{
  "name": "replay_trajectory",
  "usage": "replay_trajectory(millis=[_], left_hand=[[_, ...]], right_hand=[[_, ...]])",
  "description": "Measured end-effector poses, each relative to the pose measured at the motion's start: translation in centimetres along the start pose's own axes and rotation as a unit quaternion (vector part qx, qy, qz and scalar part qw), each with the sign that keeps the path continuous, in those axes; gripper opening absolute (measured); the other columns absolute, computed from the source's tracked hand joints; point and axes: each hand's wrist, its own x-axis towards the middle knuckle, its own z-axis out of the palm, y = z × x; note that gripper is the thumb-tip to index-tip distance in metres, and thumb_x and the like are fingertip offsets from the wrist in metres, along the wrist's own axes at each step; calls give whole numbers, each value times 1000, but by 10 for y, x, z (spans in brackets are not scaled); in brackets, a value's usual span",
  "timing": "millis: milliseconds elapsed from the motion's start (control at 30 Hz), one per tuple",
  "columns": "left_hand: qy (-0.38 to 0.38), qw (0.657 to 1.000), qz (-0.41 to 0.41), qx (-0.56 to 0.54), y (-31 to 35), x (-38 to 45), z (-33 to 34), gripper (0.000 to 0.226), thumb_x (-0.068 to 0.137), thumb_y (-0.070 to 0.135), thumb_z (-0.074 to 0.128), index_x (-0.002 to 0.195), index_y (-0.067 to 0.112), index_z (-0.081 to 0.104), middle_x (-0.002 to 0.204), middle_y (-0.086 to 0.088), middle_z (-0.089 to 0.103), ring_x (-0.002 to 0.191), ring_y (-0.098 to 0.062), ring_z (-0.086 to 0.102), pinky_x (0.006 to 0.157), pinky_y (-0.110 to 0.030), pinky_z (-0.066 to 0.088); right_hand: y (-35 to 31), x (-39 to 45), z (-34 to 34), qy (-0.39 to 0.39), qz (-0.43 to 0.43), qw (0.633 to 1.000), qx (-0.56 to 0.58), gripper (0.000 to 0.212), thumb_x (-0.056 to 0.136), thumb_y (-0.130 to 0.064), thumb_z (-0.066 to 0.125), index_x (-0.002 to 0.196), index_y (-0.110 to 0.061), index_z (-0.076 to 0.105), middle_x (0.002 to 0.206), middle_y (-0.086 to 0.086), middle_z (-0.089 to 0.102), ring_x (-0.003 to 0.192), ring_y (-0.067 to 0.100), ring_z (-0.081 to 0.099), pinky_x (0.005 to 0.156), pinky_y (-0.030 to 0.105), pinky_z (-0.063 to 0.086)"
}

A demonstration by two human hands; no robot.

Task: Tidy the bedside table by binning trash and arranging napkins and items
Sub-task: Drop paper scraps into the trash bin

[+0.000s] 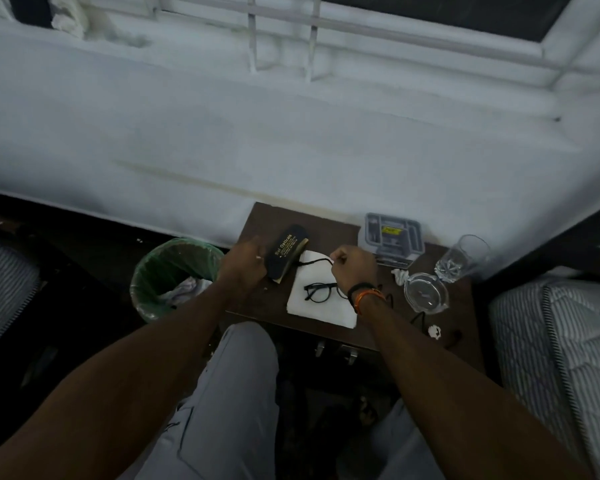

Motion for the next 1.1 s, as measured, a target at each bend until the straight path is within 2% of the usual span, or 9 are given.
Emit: replay_trajectory(millis=[133,233,400,467,567,667,800,933,1100], left_hand=[[-2,996,88,-22,28,-4,8,24,76,2,56,98,8,62,102,-14,64,91,-35,60,73,-41,51],[-9,993,111,-43,54,-7,23,22,77,-2,56,92,7,69,100,-14,66,91,-32,61,74,-31,46],[-70,984,152,-56,102,-8,46,17,78,-2,61,84,4,76,88,-18,70,88,-34,64,91,-41,48],[-84,981,162,-67,121,-10,56,12,80,1,64,83,3,76,93,-18,70,91,-34,65,85,-42,50],[-94,976,180,-81,147,-17,69,11,78,0,65,74,-1,74,85,-19,71,83,-37,66,70,-39,53],[-118,971,190,-88,170,-17,82,16,74,-4,60,75,-2,76,84,-19,74,81,-35,69,66,-31,50],[-141,972,168,-84,185,-11,99,21,73,-3,62,86,-1,78,92,-17,76,91,-31,71,77,-24,48],[-153,971,167,-80,199,-1,111,27,72,6,55,85,-2,77,95,-20,74,92,-36,68,83,-33,54],[-159,966,197,-59,216,23,128,32,78,-4,57,102,4,76,107,-16,74,104,-32,67,90,-35,53]], right_hand=[[17,-16,-12,0,10,1000,-8,23,79,-2,59,91,-12,75,96,10,74,93,34,65,84,44,54],[39,-27,-28,24,41,999,-5,22,78,-3,60,90,-14,75,98,9,74,97,32,66,84,38,54],[79,-46,-58,83,115,990,-7,18,78,-6,59,84,-15,73,93,11,73,94,34,66,79,37,53],[96,-55,-70,121,145,982,-1,17,75,-5,58,78,-13,73,88,14,72,90,38,65,75,35,51],[118,-66,-86,157,185,970,-9,12,77,-5,61,77,-2,72,88,23,71,88,44,66,71,38,51],[139,-72,-95,134,215,966,-39,19,81,-13,60,88,-3,74,96,22,72,94,44,66,77,41,54],[163,-77,-95,101,270,957,-14,17,82,-18,63,89,-13,77,102,16,73,101,38,66,82,36,54],[177,-77,-90,85,287,954,-5,15,82,-20,67,93,-17,77,105,12,73,105,35,65,84,35,53],[193,-72,-84,60,289,955,-21,25,84,-32,66,100,-15,74,109,14,71,108,35,63,86,35,51]])
